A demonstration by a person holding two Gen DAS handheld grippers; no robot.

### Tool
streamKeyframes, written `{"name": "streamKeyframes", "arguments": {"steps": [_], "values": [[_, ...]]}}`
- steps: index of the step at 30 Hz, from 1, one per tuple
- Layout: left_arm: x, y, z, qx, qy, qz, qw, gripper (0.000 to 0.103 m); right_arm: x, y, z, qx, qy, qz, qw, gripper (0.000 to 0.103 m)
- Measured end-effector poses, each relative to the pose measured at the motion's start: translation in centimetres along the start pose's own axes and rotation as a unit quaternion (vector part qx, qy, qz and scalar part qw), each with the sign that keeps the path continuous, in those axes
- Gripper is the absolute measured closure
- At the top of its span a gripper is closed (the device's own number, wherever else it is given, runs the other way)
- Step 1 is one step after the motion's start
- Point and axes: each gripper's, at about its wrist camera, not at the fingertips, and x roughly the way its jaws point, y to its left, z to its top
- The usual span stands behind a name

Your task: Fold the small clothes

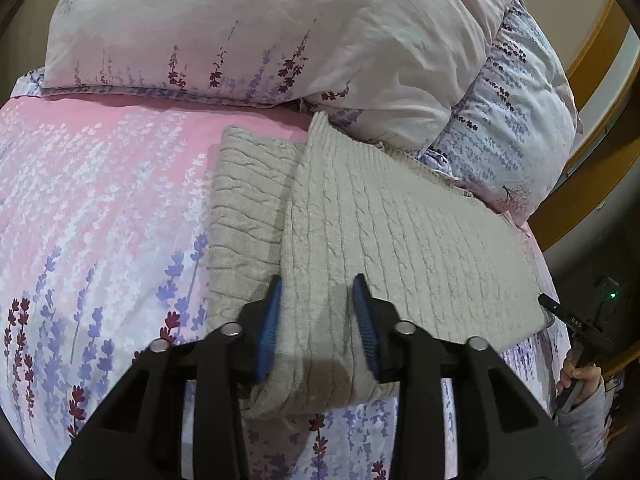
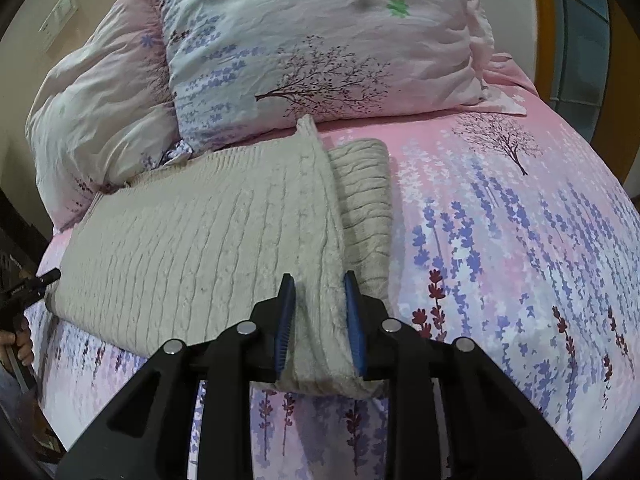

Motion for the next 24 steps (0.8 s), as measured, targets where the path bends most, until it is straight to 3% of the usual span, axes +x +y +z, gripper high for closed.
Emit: {"name": "streamKeyframes", "arguments": {"steps": [3, 6, 13, 24], "values": [[0.0, 0.1, -0.2, -0.001, 0.000, -0.004, 1.0000, 0.089, -0.4, -0.4, -0.1, 0.011, -0.008, 0.007, 1.000, 0.093], [-0.1, 0.1, -0.3, 0.000, -0.004, -0.008, 1.0000, 0.093, -1.2, -0.9, 0.1, 0.038, -0.022, 0.031, 0.999, 0.094], [-2.1, 0.6, -0.3, 0.002, -0.021, -0.028, 0.9994, 0.094, -3.5, -0.6, 0.3, 0.045, -0.044, 0.046, 0.997, 0.094], [-1.7, 1.1, -0.9, 0.021, 0.003, -0.022, 0.9995, 0.094, -3.1, -1.8, -2.5, 0.086, -0.013, 0.033, 0.996, 0.094]]}}
